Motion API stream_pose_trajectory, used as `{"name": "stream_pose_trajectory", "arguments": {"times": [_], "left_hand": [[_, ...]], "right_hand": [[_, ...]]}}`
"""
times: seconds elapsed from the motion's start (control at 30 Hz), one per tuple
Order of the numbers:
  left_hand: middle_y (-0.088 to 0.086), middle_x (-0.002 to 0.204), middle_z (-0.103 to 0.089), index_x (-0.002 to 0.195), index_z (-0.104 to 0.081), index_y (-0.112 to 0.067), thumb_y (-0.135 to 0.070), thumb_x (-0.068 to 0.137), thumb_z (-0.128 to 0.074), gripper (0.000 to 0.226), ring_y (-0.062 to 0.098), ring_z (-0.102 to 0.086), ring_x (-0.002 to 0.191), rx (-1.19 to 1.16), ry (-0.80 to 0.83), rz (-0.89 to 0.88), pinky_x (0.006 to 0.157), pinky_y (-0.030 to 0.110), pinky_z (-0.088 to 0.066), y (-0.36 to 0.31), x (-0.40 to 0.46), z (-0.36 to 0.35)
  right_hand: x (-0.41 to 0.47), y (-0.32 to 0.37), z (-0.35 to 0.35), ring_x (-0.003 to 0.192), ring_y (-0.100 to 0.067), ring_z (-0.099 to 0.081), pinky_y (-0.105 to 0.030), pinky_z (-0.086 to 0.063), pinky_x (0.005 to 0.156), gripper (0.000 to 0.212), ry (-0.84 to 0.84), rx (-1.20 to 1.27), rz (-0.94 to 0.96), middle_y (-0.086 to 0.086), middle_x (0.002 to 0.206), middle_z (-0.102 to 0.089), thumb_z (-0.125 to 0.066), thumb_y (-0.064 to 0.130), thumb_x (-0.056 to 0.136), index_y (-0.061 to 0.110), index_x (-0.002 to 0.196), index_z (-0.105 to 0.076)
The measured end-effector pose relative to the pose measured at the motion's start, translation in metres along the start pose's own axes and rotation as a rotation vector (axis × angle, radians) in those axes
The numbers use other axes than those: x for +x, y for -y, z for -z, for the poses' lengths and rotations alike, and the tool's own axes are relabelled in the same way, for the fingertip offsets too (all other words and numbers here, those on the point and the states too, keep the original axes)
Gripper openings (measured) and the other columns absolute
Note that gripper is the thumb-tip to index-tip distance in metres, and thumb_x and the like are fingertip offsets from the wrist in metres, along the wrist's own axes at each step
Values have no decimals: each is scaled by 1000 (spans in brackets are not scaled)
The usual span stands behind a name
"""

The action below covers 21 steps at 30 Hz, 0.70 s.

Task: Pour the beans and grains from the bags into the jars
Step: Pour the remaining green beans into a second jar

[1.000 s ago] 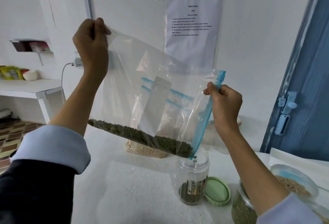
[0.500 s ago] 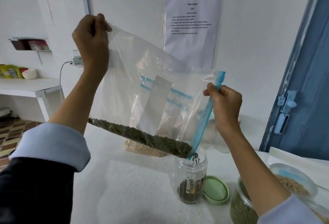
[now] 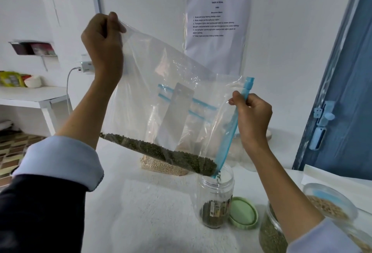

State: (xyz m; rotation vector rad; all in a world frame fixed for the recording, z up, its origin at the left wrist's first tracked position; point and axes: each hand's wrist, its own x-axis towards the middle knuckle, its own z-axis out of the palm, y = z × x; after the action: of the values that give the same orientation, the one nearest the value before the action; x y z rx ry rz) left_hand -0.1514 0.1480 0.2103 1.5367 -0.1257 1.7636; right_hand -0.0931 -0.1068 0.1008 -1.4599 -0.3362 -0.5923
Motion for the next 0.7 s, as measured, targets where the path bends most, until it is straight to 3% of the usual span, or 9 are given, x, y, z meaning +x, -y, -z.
{"name": "stream_pose_trajectory", "arguments": {"times": [0.1, 0.2, 0.5, 0.6, 0.7], "left_hand": [[-10, 52, -45, 58, -51, -32, -32, 91, -48, 33, 19, -41, 55, 10, 2, -12, 58, 31, -32, 0, 1, -1], [-11, 51, -44, 57, -51, -33, -32, 91, -49, 34, 22, -41, 55, -4, -1, -12, 57, 32, -31, 0, 1, -1], [-15, 47, -46, 59, -52, -30, -31, 92, -48, 34, 16, -40, 53, -24, -20, -16, 55, 29, -30, 2, 5, 0], [-13, 47, -46, 58, -52, -33, -33, 91, -48, 34, 18, -41, 51, -42, -33, -10, 53, 30, -30, 2, 8, 4], [-13, 46, -45, 56, -53, -33, -35, 90, -49, 35, 19, -40, 48, -50, -38, -2, 51, 30, -29, 3, 10, 7]], "right_hand": [[-1, 0, -2, 61, 7, -57, -2, -41, 61, 18, 12, -11, -10, 11, 72, -64, -61, 22, 91, 12, 77, -68], [-2, 0, -1, 66, -3, -56, -16, -45, 68, 19, -41, 25, -8, 7, 72, -64, -61, 22, 90, 13, 74, -67], [0, 2, -2, 60, 7, -55, -10, -43, 65, 20, -19, 68, -35, 10, 70, -64, -61, 21, 90, 10, 75, -68], [1, 1, -1, 58, 7, -54, -17, -43, 67, 21, -90, 118, -30, 9, 69, -64, -60, 20, 91, 11, 73, -66], [-2, 0, -4, 58, 6, -54, -15, -43, 66, 23, -50, 124, -60, 9, 69, -64, -59, 21, 92, 14, 71, -65]]}}
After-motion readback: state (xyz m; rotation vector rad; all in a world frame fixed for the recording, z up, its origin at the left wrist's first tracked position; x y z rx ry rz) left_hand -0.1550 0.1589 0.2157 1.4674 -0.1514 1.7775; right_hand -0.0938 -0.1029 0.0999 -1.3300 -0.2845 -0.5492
